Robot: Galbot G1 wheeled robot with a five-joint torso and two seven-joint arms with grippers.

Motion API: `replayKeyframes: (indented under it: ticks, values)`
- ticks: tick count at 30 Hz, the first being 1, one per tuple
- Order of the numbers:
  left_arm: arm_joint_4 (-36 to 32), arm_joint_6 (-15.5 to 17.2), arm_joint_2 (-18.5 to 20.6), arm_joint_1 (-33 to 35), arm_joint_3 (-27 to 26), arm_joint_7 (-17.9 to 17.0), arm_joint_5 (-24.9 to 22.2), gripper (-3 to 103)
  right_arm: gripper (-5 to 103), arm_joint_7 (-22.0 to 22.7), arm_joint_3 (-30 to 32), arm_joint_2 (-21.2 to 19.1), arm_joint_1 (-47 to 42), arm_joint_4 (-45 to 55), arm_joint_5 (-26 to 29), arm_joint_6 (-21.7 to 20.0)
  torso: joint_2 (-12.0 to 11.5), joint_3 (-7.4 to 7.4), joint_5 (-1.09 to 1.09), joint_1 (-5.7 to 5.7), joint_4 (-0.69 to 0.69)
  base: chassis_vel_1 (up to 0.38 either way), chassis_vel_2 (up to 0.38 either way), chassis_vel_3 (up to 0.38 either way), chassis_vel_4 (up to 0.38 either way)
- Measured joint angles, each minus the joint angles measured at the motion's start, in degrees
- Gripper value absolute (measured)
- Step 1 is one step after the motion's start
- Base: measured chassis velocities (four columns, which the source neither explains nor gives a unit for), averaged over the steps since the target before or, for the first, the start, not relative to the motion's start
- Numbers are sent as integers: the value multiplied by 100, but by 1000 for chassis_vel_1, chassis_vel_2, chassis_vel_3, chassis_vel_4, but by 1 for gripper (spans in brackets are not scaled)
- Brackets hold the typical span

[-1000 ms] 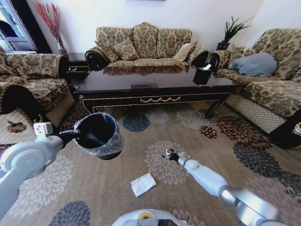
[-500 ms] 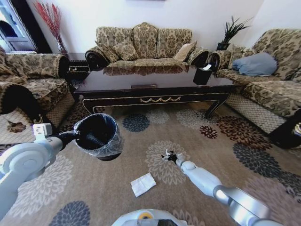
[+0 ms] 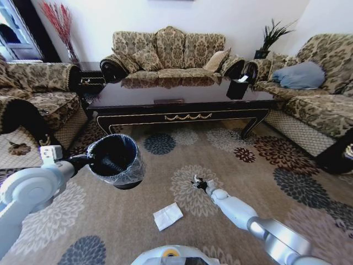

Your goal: Move to the front of the table and pick up the trash from the floor, then place it into the trash bin.

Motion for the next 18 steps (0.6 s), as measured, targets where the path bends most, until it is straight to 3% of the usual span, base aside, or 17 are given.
replayKeyframes:
  ticks: [3, 5, 13, 15, 18]
  values:
    - [2, 0, -30, -2, 31, 0, 17, 2, 48, -5, -2, 1, -19, 0, -66, 14, 0, 0, 0, 0, 0, 0, 0, 0, 0]
    - [2, 0, -38, -2, 41, 0, 20, 2, 48, -9, -1, -4, -28, 0, -104, 20, 0, 0, 0, 0, 0, 0, 0, 0, 0]
    - [14, 0, -23, -18, 76, 7, 75, 2, 10, -132, 152, -119, -84, -55, -473, 135, 0, 0, 0, 0, 0, 0, 0, 0, 0]
    - [13, 0, -22, -18, 76, 8, 75, 2, 10, -136, 165, -158, -96, -27, -497, 146, 0, 0, 0, 0, 0, 0, 0, 0, 0]
    - [9, 0, -44, -9, 78, 11, 83, 2, 2, -262, 234, -278, -136, 43, -647, 245, 0, 0, 1, 0, -1, 0, 0, 0, 0]
